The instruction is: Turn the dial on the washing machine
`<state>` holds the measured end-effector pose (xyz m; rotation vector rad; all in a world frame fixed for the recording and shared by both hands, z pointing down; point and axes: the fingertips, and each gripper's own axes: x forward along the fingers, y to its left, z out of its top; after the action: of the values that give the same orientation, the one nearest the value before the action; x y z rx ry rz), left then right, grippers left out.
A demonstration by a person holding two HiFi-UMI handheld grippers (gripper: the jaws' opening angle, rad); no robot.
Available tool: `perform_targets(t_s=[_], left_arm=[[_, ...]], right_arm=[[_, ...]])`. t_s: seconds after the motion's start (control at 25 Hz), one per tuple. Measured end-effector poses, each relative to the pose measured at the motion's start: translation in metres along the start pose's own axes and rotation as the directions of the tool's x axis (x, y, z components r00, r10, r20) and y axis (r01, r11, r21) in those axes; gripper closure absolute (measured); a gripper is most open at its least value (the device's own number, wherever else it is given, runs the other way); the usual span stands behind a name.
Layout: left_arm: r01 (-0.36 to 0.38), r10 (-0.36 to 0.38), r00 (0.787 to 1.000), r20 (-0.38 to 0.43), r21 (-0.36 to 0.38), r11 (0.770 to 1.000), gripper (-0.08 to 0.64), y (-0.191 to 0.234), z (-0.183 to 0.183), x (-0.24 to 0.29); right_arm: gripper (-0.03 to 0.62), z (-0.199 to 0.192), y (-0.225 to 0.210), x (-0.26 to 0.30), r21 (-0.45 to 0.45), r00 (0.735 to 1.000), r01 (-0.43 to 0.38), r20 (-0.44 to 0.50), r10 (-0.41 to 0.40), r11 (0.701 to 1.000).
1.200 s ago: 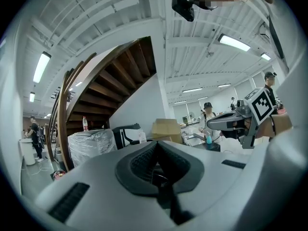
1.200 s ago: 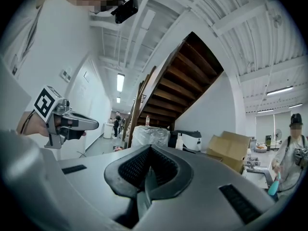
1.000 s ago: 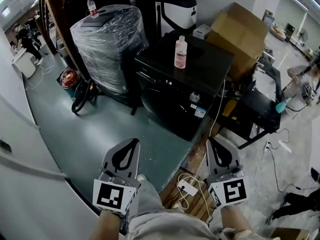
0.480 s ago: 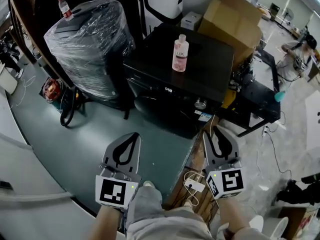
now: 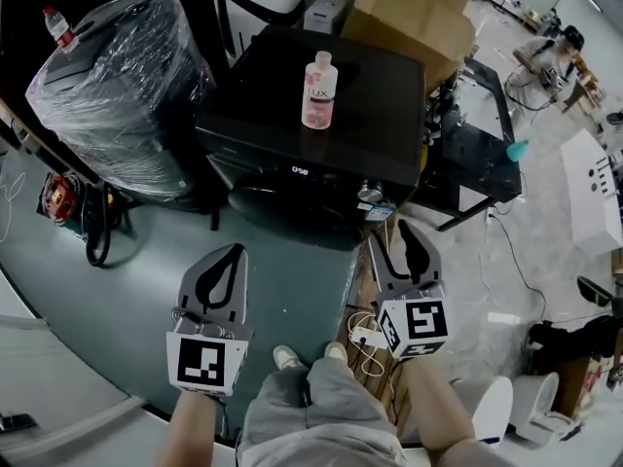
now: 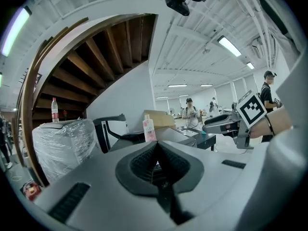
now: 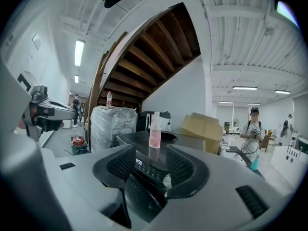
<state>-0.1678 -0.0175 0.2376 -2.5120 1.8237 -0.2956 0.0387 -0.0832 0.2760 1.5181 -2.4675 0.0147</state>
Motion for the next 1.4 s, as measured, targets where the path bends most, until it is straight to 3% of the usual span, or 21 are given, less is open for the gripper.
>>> perform_targets(t_s=[0.2, 1.0, 1.16, 1.28, 1.4], left_arm=[[0.023, -0.023, 1.000, 0.012, 0.004, 1.000, 0.541, -0.001, -0.010, 0.025], [0.024, -0.023, 0.999, -0.022, 0.056, 0.998, 0.541, -0.009, -0.102, 0.133], [0.051, -0.046, 0.998, -0.046, 0.100, 0.994, 0.541, -0.012, -0.125, 0.148], [0.025, -0.023, 0.999, -0.036, 0.045, 0.999, 0.541, -0.012, -0.130, 0.157], [0.028, -0.026, 0.999, -0.047, 0.046, 0.999, 0.541, -0.012, -0.142, 0.164]], right_arm=[[0.352, -0.019, -0.011, 0.021, -0.001, 0.998, 0.050, -0.027, -0.050, 0.999], [0.320, -0.127, -0.057, 0.115, -0.018, 0.991, 0.107, -0.076, -0.108, 0.994], [0.313, -0.144, -0.060, 0.129, -0.024, 0.991, 0.112, -0.077, -0.114, 0.993], [0.304, -0.156, -0.061, 0.139, -0.021, 0.989, 0.121, -0.079, -0.123, 0.992], [0.298, -0.166, -0.064, 0.148, -0.020, 0.985, 0.147, -0.083, -0.148, 0.989]])
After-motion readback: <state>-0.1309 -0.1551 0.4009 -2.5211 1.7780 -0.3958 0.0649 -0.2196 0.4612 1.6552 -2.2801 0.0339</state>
